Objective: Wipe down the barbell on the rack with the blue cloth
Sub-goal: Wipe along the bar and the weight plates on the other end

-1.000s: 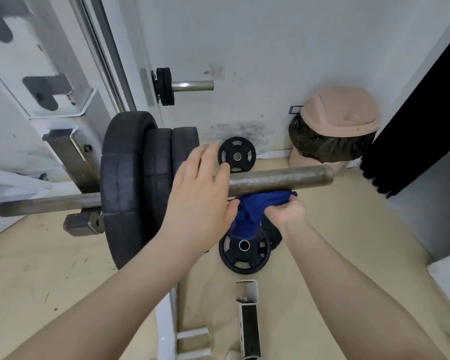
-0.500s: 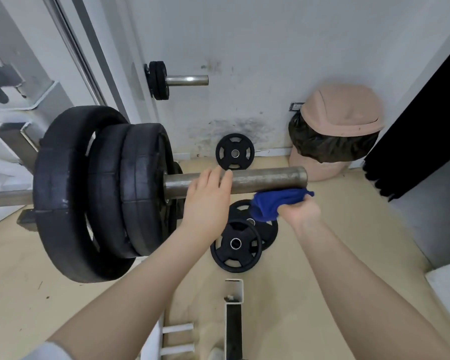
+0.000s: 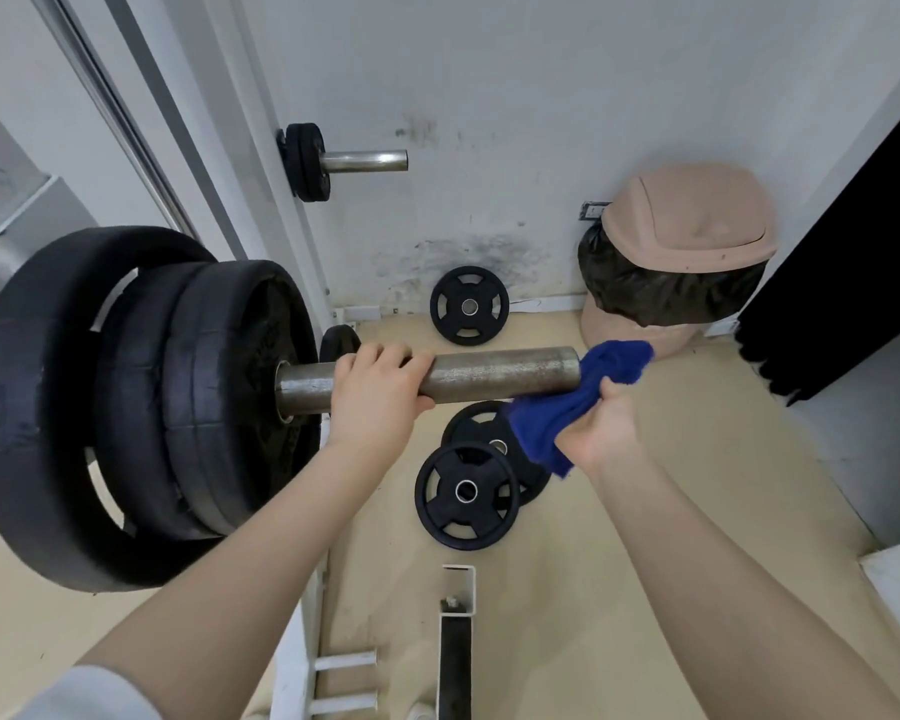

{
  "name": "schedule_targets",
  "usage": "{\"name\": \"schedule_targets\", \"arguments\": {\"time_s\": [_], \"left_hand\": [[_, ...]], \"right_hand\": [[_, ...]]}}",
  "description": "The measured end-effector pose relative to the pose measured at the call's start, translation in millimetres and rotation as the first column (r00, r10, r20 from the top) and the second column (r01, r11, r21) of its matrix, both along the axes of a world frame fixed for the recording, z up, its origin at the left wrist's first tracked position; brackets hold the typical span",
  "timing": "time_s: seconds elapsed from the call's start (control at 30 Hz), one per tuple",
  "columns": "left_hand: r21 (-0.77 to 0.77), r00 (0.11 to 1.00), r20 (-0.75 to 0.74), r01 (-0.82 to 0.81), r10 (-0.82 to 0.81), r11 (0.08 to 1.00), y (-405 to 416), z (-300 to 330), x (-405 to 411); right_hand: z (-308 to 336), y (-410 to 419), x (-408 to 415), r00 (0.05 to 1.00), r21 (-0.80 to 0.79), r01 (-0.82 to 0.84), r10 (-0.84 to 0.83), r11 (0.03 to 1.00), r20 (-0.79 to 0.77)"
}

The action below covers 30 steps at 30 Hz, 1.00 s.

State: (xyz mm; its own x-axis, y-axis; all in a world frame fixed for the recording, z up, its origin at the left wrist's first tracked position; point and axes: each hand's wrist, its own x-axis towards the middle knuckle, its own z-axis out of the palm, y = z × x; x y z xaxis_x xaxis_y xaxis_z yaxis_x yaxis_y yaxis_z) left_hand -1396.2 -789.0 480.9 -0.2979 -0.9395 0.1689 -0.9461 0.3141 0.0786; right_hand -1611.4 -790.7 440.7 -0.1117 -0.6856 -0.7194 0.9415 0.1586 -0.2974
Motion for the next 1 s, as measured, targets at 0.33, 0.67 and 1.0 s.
{"name": "schedule_targets", "arguments": {"time_s": [0.33,0.67,1.0], "left_hand": [[-0.020,1.000,-0.019,0.000,0.000,1.000,-1,1,3],[-0.086,0.998,-0.066,-0.003,-0.003,0.996,-2,-6,3],[0.027,0.998,-0.057,-0.036,0.037,0.999,-1,2,3]], "right_hand": [[26,-8,-15,0.727,-0.022,-0.429,0.331,0.903,-0.601],[64,-35,-4,-0.340,0.488,-0.611,0.349,0.623,-0.873],[56,4,56,-0.812,0.562,-0.547,-0.233,0.620,-0.534]]}}
